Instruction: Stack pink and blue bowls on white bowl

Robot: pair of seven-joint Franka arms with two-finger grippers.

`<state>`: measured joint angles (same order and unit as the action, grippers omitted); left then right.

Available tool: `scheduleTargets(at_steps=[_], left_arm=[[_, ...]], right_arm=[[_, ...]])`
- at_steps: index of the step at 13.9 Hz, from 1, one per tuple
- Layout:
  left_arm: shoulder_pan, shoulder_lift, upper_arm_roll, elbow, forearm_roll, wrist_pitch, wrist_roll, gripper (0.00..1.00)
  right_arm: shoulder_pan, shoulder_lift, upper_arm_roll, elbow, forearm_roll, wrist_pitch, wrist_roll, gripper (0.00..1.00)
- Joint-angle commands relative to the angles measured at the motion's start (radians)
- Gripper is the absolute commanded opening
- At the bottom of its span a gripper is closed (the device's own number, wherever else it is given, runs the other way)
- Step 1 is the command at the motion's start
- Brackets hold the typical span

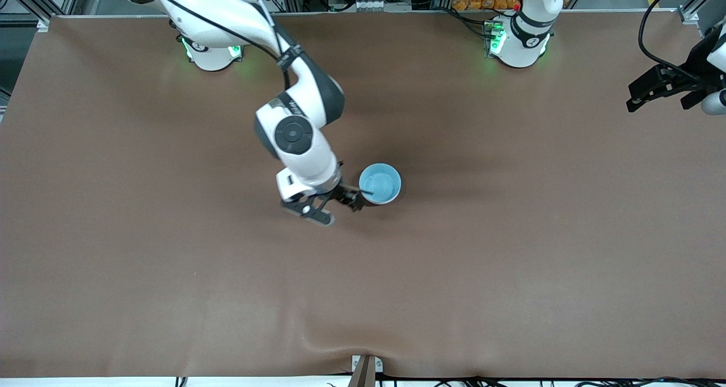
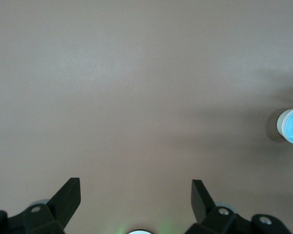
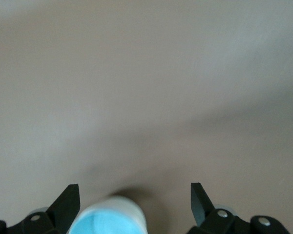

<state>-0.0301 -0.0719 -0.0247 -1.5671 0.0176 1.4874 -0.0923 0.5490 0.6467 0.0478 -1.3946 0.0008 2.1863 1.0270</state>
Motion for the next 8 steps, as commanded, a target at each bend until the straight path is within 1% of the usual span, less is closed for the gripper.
scheduleTargets(at_steps=[1, 3, 4, 5, 6, 8], left_arm=[[-0.007, -0.019, -0.004, 0.001, 0.002, -0.025, 0.017, 1.00], [-0.007, -0.022, -0.012, 0.005, 0.004, -0.032, 0.017, 1.00], [-0.005, -0.022, -0.012, 0.008, 0.004, -0.033, 0.019, 1.00], [-0.007, -0.020, -0.012, 0.012, 0.004, -0.033, 0.019, 1.00], [-0.007, -0.020, -0.012, 0.013, 0.005, -0.033, 0.017, 1.00], [-0.004, -0.014, -0.011, 0.028, 0.004, -0.033, 0.016, 1.00]], right_arm=[[-0.095, 0.001, 0.018, 0.090, -0.050, -0.087, -0.047, 1.00], [-0.153, 0.001, 0.023, 0.181, -0.050, -0.205, -0.089, 1.00], [-0.187, -0.001, 0.026, 0.201, -0.050, -0.264, -0.132, 1.00], [-0.225, -0.005, 0.026, 0.212, -0.047, -0.308, -0.181, 1.00], [-0.259, -0.045, 0.029, 0.226, -0.047, -0.341, -0.230, 1.00], [-0.332, -0.090, 0.033, 0.227, -0.036, -0.399, -0.341, 1.00]])
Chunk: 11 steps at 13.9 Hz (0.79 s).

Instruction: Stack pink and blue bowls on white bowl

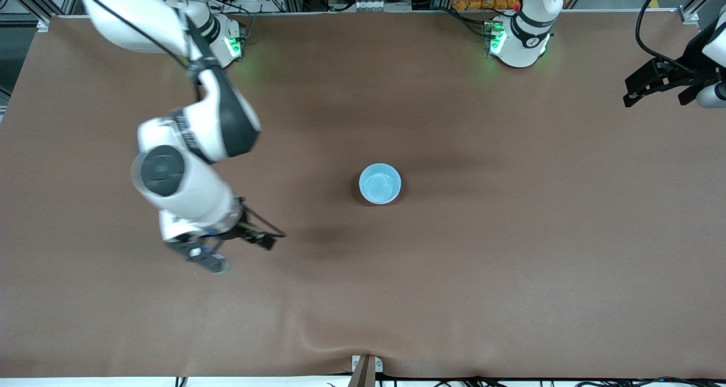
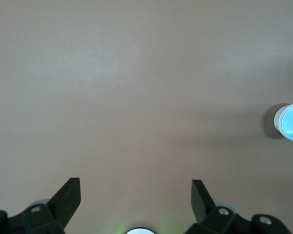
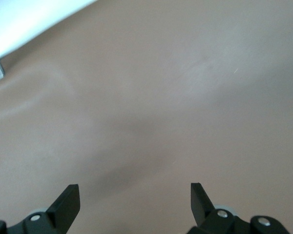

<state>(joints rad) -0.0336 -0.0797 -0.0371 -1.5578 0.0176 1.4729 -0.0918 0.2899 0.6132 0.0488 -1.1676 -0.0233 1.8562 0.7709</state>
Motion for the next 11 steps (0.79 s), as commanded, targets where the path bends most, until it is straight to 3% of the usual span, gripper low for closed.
scheduleTargets(at_steps=[1, 6, 11], left_arm=[[0.000, -0.005, 0.002, 0.024, 0.004, -0.019, 0.014, 1.00], [0.000, 0.000, 0.002, 0.038, 0.004, -0.019, 0.014, 1.00], [-0.003, 0.001, 0.002, 0.038, 0.004, -0.019, 0.012, 1.00]], right_arm=[[-0.099, -0.076, 0.036, 0.002, -0.014, -0.109, -0.143, 1.00], [-0.202, -0.235, 0.026, 0.000, -0.012, -0.299, -0.497, 1.00], [-0.253, -0.407, 0.022, -0.042, -0.010, -0.468, -0.587, 1.00]])
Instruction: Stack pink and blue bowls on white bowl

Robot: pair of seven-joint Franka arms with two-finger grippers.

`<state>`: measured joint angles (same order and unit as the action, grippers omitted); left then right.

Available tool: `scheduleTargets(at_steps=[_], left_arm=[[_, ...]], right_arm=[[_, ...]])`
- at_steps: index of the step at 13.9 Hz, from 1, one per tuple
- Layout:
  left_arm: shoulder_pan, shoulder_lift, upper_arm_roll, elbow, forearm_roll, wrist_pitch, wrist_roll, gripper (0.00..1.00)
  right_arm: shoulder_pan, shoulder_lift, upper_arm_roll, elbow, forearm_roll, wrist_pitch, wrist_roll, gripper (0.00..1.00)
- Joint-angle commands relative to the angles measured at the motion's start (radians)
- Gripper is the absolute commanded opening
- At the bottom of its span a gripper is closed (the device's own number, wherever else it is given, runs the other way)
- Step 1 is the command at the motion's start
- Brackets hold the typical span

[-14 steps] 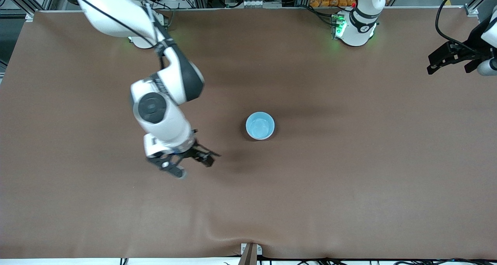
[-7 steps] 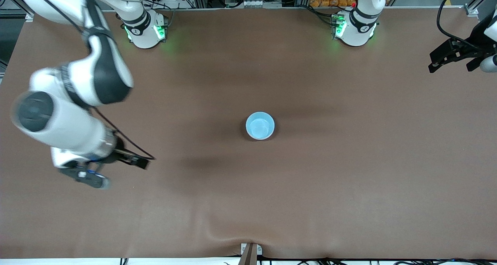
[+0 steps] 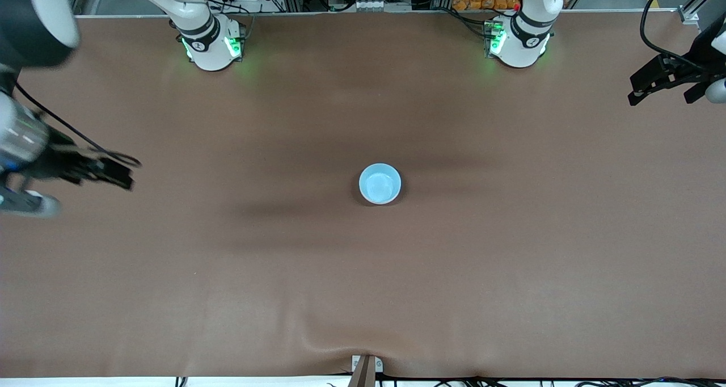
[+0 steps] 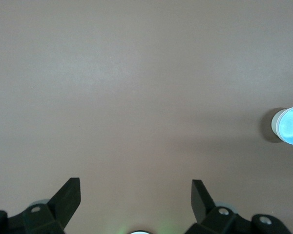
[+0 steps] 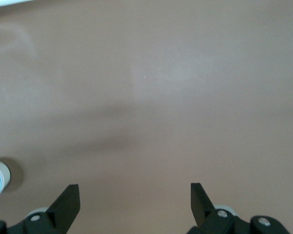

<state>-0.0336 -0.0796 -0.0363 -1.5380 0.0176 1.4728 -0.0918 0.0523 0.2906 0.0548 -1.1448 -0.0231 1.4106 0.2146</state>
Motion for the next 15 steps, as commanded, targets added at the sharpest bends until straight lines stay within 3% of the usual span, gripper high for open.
scheduleTargets(at_steps=[1, 5, 15], left_arm=[[-0.003, 0.001, 0.001, 0.018, 0.004, -0.019, 0.012, 1.00], [0.000, 0.000, 0.001, 0.018, 0.004, -0.023, 0.014, 1.00], [-0.002, -0.002, -0.001, 0.018, 0.002, -0.046, 0.015, 1.00]], right_arm=[[-0.014, -0.129, 0.014, -0.116, -0.011, -0.018, -0.041, 1.00], [-0.012, -0.349, 0.011, -0.415, -0.012, 0.122, -0.050, 1.00], [-0.014, -0.321, -0.026, -0.369, -0.024, 0.134, -0.119, 1.00]])
